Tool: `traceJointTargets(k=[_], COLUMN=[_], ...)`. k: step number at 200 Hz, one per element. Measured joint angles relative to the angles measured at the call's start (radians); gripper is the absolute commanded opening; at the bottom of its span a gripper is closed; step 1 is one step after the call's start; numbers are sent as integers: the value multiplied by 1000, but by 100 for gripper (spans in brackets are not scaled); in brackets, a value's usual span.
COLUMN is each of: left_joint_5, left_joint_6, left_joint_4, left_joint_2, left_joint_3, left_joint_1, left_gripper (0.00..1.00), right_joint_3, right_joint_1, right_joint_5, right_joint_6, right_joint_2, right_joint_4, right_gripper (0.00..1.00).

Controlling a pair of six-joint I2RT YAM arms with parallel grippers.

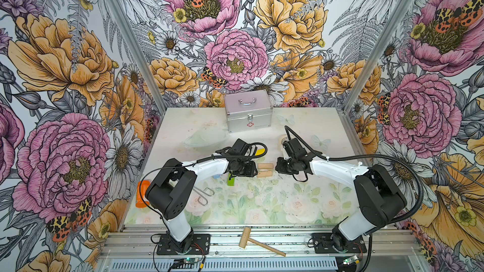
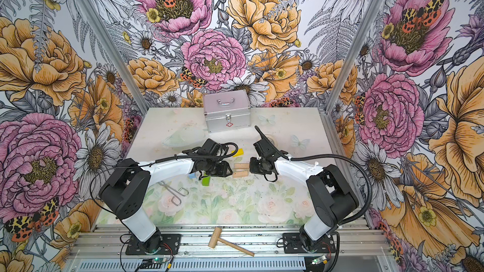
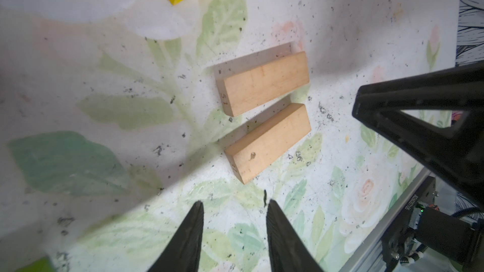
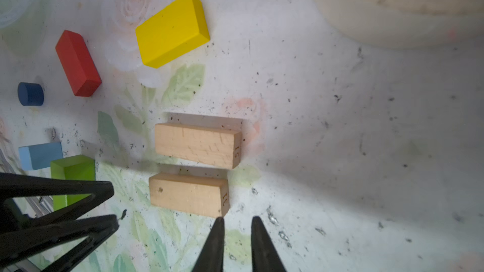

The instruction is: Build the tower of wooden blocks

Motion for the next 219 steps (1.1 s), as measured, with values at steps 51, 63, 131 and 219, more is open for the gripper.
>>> traceJointTargets(k=[51, 63, 131, 219], left_joint_5=[6, 11, 20, 40], left_joint_6=[0, 0, 0, 0], left_joint_4=[0, 0, 0, 0], left_joint_2=[8, 18, 61, 80], left_joint_3=[6, 10, 27, 50], left_joint_1=[-2, -5, -13, -19], left_gripper=[40, 40, 36, 32], right_joint_3=[-19, -19, -20, -24], right_joint_1=[3, 4, 25, 29], right_joint_5=[-25, -32, -66, -80], right_joint_6=[14, 16, 30, 34], right_joint_2=[1, 5, 38, 66], right_joint_4=[29, 40, 62, 87], right_gripper=[27, 27, 28, 27])
